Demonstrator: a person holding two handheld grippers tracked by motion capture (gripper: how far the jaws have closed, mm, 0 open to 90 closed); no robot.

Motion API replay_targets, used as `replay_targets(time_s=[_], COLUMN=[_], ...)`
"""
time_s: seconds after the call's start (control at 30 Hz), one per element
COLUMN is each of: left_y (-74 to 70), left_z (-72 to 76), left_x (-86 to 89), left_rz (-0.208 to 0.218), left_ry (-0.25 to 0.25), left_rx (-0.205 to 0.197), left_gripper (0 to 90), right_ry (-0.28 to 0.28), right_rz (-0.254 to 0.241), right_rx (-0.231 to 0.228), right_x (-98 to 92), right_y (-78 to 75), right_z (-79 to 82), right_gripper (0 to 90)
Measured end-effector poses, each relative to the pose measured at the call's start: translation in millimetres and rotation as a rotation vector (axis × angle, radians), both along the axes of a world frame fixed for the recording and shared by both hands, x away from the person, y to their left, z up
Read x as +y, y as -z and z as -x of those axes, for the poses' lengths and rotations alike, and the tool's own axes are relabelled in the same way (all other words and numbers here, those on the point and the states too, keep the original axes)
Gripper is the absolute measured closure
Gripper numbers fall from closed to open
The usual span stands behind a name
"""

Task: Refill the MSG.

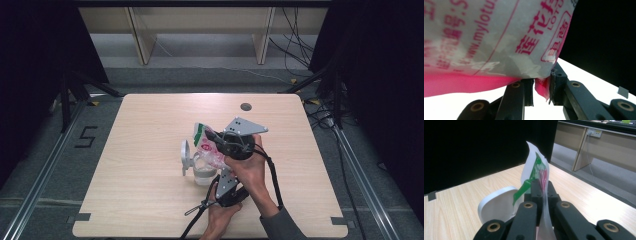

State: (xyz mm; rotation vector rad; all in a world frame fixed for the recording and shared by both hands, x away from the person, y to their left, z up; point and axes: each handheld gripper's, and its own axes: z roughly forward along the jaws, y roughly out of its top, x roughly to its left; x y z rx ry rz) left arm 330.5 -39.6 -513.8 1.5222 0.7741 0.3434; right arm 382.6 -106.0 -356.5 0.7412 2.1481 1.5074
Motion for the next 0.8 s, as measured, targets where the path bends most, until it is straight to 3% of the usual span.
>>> replay_targets(time_s=[0.07,0.13,0.27,0.47,0.53,0.57,0.8], left_y=[0.0,0.0,0.0,-0.4,-0.2,-0.2,0.1], left_z=[0.0,-0.1,-0.2,-0.7,-1.0,-1.1,-1.7], left_x=[0.0,0.1,0.1,-0.8,-1.5,-2.1,-2.8], left_rz=[-0.011,-0.003,-0.011,0.0,0.003,0.004,0.001], left_ry=[0.003,-0.001,0.003,0.001,-0.003,0.001,-0.001], left_rx=[-0.009,-0.001,-0.007,-0.004,0.002,0.0,-0.002], left_gripper=[76.0,75.9,76.0,76.0,76.0,76.0,76.0], right_ry=[-0.004,-0.002,0.001,-0.023,-0.014,0.001,-0.004], right_rz=[-0.014,0.0,0.002,0.0,0.008,0.001,0.006], right_rx=[0.016,-0.019,0.003,-0.021,-0.019,0.006,-0.002], right_x=[1.2,-0.3,0.1,0.2,-0.2,0.4,1.8], right_y=[0.5,0.0,-0.1,-0.1,0.0,0.2,1.3], right_z=[1.1,-1.0,0.2,-1.8,-1.7,0.2,-0.7], right_gripper=[90.0,90.0,90.0,90.0,90.0,90.0,89.9])
